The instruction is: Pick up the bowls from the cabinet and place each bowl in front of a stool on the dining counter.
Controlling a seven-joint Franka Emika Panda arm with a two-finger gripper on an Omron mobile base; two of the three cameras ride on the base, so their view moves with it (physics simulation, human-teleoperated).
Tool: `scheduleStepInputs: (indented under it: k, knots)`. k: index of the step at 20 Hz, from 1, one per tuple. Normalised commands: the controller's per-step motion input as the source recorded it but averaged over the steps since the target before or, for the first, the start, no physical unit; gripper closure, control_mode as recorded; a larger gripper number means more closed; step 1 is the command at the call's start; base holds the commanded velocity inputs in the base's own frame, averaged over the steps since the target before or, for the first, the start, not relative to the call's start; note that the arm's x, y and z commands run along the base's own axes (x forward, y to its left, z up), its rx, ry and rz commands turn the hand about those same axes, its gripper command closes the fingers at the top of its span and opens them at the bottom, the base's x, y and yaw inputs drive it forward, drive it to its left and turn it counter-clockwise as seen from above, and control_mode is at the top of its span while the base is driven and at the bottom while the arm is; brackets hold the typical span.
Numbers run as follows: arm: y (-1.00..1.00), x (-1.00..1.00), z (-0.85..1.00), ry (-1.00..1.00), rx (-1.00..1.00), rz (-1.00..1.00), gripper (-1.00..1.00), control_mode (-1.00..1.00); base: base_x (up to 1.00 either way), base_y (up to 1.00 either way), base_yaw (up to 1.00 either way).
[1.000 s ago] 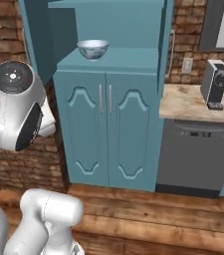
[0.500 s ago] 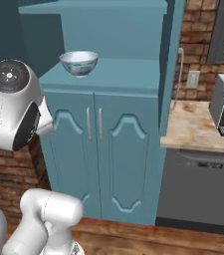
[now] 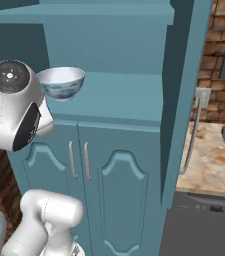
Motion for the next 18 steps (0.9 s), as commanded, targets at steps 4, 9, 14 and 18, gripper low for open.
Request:
scheduleStepInputs:
  k: [4, 9, 14, 18]
  knots:
    - [0.00, 0.00, 0.00, 0.00, 0.00, 0.00, -1.00, 1.00, 0.74, -0.10, 0.01]
    - [0.00, 0.91, -0.21, 0.00, 0.00, 0.00, -1.00, -1.00, 0.00, 0.00, 0.00]
    - [0.00, 1.00, -0.35, 0.00, 0.00, 0.00, -1.00, -1.00, 0.00, 0.00, 0.00]
    - [0.23, 1.00, -0.45, 0.00, 0.00, 0.01, -1.00, -1.00, 0.00, 0.00, 0.00]
